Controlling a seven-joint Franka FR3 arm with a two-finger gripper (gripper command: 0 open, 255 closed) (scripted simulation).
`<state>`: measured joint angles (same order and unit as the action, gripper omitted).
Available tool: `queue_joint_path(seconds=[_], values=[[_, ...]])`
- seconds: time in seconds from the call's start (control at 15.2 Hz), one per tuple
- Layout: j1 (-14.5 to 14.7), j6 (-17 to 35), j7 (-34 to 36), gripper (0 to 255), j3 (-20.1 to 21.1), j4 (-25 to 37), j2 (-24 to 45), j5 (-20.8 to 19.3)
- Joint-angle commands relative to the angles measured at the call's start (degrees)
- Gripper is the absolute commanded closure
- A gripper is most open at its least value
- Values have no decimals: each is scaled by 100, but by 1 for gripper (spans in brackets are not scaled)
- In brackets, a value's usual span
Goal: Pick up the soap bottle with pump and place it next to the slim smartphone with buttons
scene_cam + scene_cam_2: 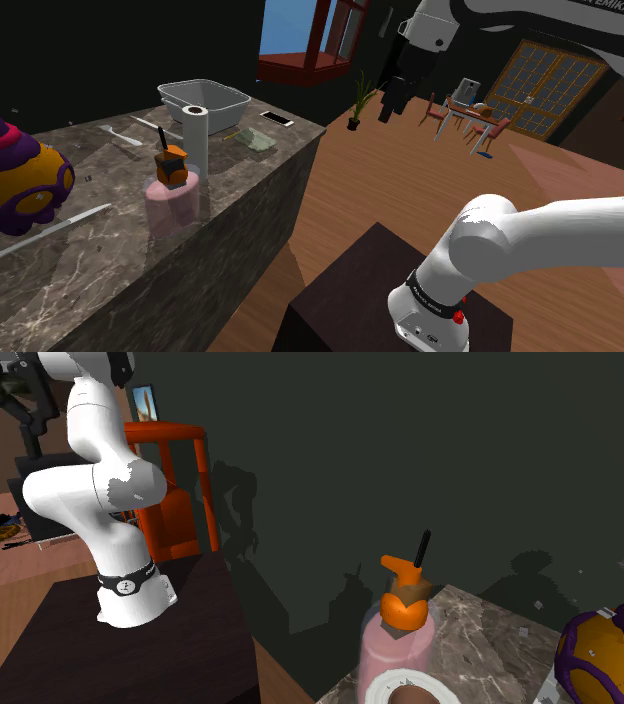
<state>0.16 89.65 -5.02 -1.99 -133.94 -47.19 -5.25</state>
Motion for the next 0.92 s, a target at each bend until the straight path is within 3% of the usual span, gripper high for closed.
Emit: queue_joint_path(seconds=[0.0,0.86], values=[[0,0,0,0,0,0,0,0],[385,797,1591,0,1523,744,1693,516]])
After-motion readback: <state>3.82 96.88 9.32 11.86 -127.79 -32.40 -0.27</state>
